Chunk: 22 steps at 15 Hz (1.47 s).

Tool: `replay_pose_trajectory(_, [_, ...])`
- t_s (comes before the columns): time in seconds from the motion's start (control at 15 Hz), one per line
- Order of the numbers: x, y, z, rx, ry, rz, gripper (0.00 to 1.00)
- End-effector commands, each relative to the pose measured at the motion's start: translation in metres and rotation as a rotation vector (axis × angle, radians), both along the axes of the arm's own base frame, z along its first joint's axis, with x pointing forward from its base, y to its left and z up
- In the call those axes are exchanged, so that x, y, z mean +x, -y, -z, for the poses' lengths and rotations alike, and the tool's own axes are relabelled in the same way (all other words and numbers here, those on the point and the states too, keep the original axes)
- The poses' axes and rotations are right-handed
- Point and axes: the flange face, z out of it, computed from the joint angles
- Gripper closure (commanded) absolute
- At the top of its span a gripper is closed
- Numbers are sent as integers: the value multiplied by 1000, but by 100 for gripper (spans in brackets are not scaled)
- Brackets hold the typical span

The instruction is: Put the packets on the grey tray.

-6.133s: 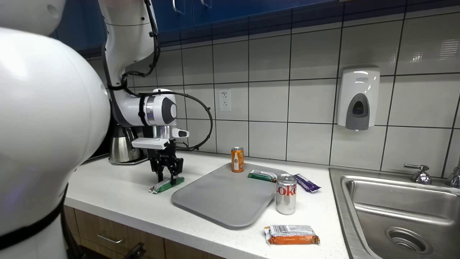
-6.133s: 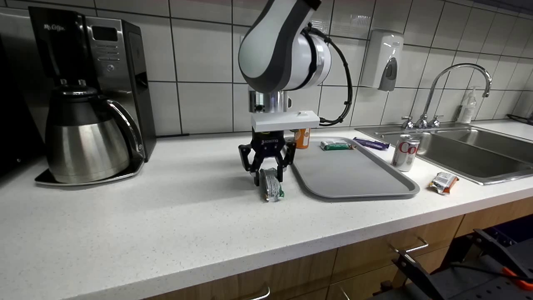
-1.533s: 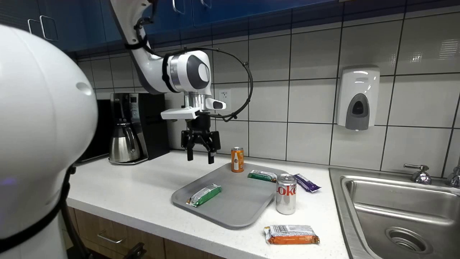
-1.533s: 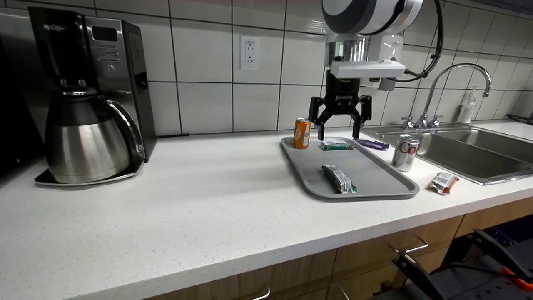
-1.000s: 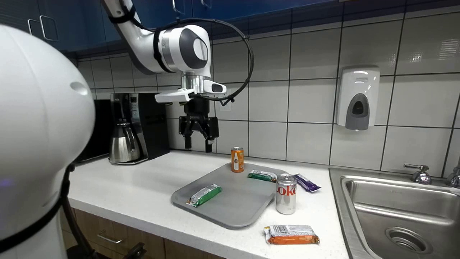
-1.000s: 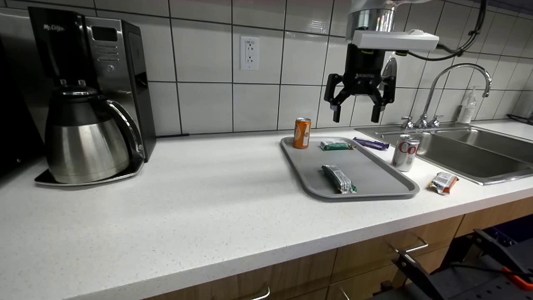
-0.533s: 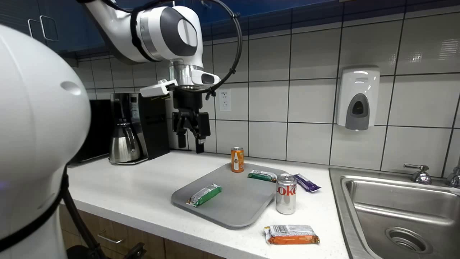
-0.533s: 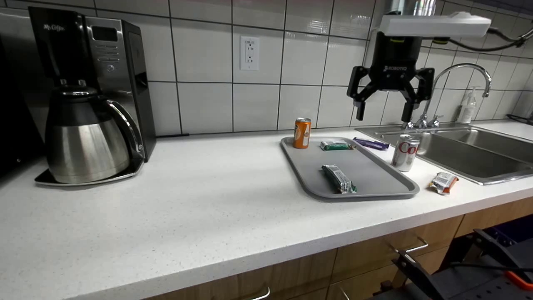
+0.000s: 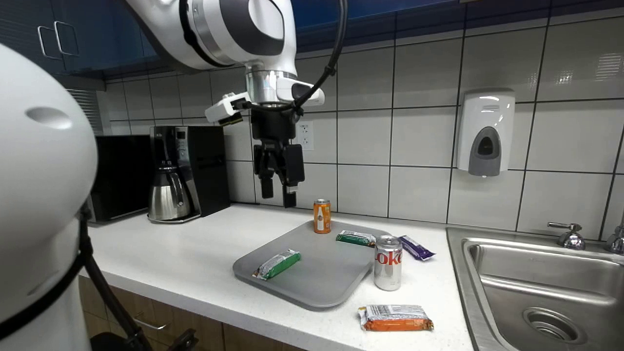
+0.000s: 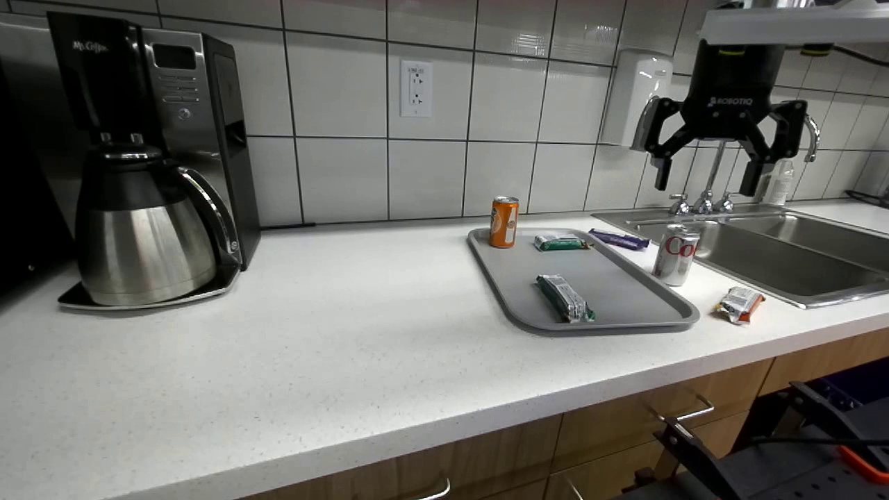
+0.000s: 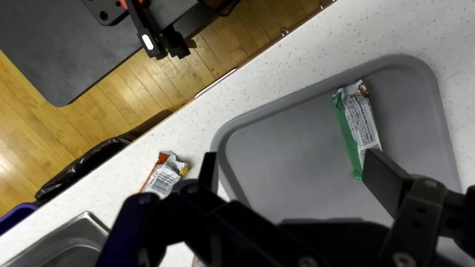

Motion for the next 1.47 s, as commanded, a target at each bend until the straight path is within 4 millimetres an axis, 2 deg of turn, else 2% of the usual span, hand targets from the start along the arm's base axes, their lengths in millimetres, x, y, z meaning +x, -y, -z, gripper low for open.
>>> replay_pose_trajectory(0.0, [-16,37,-5,-18,8,70,0])
replay_pose_trajectory(0.33, [-19,95,5,-41,9,176,0])
replay_pose_trajectory(0.47, [-20,109,8,-43,6,187,0])
replay_pose_trajectory(0.53, [-19,95,4,-31,1,194,0])
replay_pose_trajectory(0.67, [-21,104,7,-29,-1,204,0])
replay_pose_trajectory(1.4, [-19,107,10,-29,1,224,0])
